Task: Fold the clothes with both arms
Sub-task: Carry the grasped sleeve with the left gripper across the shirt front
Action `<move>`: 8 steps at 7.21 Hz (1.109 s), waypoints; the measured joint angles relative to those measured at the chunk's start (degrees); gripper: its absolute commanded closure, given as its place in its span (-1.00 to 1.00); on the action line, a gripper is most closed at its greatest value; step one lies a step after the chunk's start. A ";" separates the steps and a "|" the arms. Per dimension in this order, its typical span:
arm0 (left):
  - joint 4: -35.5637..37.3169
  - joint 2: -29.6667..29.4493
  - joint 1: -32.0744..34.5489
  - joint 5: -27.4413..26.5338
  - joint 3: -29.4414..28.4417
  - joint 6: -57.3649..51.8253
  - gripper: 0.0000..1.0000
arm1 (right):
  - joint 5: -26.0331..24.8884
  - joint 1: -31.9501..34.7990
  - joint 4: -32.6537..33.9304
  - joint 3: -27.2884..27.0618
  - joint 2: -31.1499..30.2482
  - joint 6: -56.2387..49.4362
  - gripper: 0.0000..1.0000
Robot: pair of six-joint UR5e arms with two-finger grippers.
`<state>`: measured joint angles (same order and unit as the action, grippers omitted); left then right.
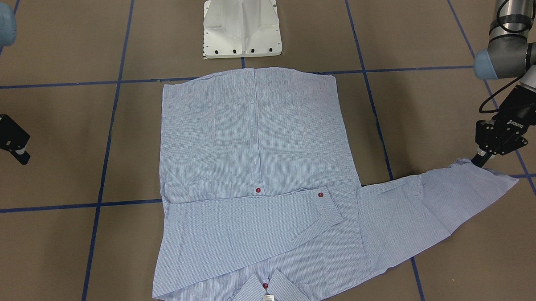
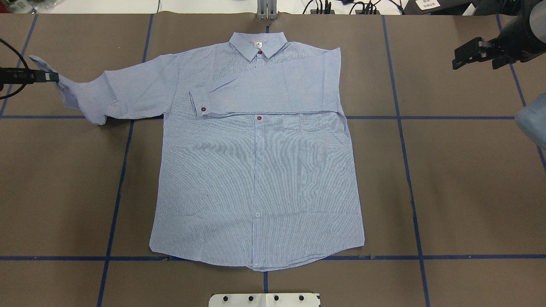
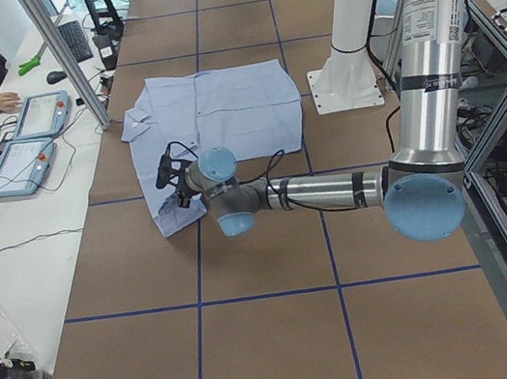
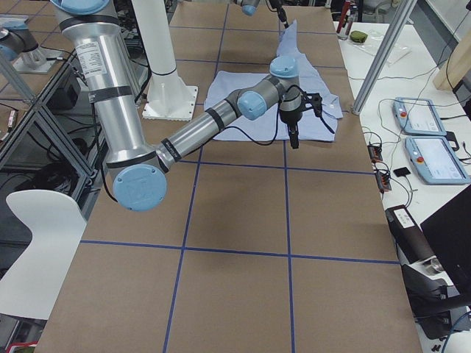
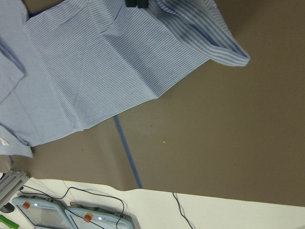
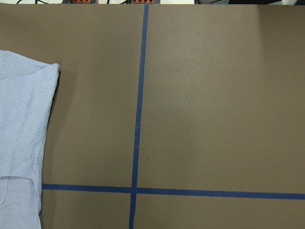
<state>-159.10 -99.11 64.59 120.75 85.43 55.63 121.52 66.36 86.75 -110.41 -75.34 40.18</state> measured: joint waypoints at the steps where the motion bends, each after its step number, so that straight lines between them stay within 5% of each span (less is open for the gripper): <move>1: 2.24 -3.79 -1.95 -0.87 1.39 0.10 1.00 | 0.02 0.00 0.00 -0.04 -0.03 0.04 -1.00; 8: 20.74 -29.05 -22.35 -17.32 0.64 11.46 1.00 | 0.03 -0.16 0.00 0.13 -0.07 0.07 -1.00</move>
<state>-138.35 -128.17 42.24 103.43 86.07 67.09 121.55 66.20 86.75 -110.28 -75.41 40.25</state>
